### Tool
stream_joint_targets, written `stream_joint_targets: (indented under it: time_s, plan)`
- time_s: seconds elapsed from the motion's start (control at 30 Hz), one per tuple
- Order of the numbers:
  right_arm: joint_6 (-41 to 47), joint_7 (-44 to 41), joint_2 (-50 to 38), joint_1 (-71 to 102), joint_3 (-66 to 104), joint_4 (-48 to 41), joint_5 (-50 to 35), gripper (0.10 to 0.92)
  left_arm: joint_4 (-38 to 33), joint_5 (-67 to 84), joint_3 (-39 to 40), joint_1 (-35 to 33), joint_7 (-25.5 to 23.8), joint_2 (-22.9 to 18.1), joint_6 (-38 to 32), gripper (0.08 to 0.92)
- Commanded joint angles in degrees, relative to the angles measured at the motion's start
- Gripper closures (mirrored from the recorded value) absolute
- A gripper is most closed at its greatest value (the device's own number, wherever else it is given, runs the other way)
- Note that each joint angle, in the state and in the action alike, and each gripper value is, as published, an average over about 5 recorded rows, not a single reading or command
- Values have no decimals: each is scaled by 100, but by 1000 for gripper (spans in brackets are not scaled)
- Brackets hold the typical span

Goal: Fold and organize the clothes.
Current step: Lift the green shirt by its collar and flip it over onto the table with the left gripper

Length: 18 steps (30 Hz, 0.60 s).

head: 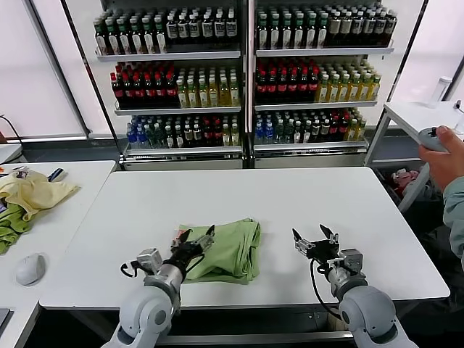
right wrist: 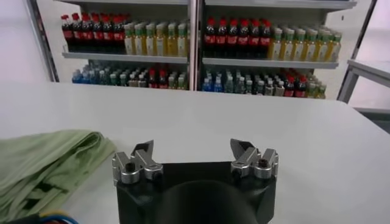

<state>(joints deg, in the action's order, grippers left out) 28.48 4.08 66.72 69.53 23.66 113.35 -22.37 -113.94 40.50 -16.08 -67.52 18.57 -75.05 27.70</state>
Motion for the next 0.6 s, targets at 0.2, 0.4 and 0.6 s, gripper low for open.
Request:
stream_joint_targets:
  time_s: [0.2,0.4,0.6]
  plan:
    - [18,9,23,44,14,95,44,203,727,-2181,-201,-329,-133,338,-335,177]
    - [21,10,15,68,74,136,41,203,740,-2009,-68,-304,-160,301,34,177]
    - [41,22,43,53,66,168,47,203,577,-1697,13,-313,-232,303,262,183]
